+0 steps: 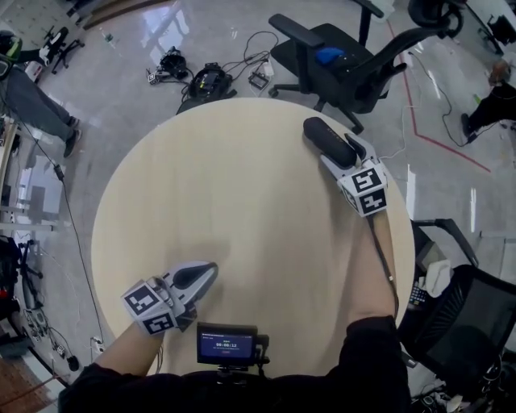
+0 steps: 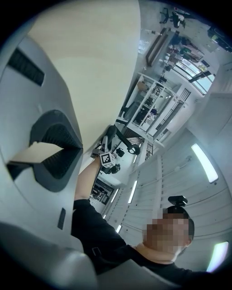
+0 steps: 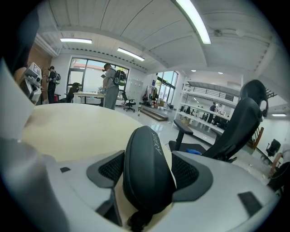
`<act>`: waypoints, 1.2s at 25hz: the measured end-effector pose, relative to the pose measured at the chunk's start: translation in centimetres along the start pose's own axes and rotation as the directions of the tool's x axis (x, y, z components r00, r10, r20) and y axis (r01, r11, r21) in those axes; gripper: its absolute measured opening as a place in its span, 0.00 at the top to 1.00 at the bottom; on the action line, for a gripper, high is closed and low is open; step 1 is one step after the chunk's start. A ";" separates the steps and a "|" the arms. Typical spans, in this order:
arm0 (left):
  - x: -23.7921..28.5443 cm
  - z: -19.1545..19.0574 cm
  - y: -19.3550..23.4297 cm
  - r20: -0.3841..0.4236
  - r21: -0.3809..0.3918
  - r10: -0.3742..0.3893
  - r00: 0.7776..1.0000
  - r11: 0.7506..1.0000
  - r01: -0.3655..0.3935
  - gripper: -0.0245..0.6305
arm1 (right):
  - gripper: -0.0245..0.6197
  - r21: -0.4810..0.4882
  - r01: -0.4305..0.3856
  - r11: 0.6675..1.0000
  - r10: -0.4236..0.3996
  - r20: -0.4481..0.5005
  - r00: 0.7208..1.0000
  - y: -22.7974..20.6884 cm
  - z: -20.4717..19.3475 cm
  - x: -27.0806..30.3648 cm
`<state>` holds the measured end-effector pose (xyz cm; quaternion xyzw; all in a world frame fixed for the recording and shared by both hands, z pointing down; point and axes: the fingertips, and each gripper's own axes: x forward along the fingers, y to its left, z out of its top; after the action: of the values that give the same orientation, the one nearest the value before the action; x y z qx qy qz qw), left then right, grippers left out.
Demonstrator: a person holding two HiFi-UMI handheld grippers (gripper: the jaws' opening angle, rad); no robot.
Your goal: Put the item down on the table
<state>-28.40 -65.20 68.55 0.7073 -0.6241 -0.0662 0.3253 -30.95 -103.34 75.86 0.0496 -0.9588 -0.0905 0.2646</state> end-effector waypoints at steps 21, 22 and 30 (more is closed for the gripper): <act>-3.0 3.9 -7.0 0.065 0.122 -0.050 0.997 0.992 0.042 0.96 | 0.35 0.255 -0.068 0.965 0.035 0.133 0.990 5.2 1.5 -17.0; -3.6 4.6 -7.6 0.073 0.139 -0.053 0.996 0.989 0.043 0.96 | 0.35 0.272 -0.082 0.959 0.044 0.144 0.989 5.8 2.2 -18.1; -9.1 7.5 -11.4 0.108 0.190 -0.063 0.992 0.981 0.042 0.96 | 0.54 0.350 -0.173 0.920 0.102 0.213 0.972 13.2 7.3 -25.3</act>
<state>-24.48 -59.53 53.68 0.7461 -0.6261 -0.0559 0.2197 -13.67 -85.72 59.74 0.0214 -0.9808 0.1046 0.1633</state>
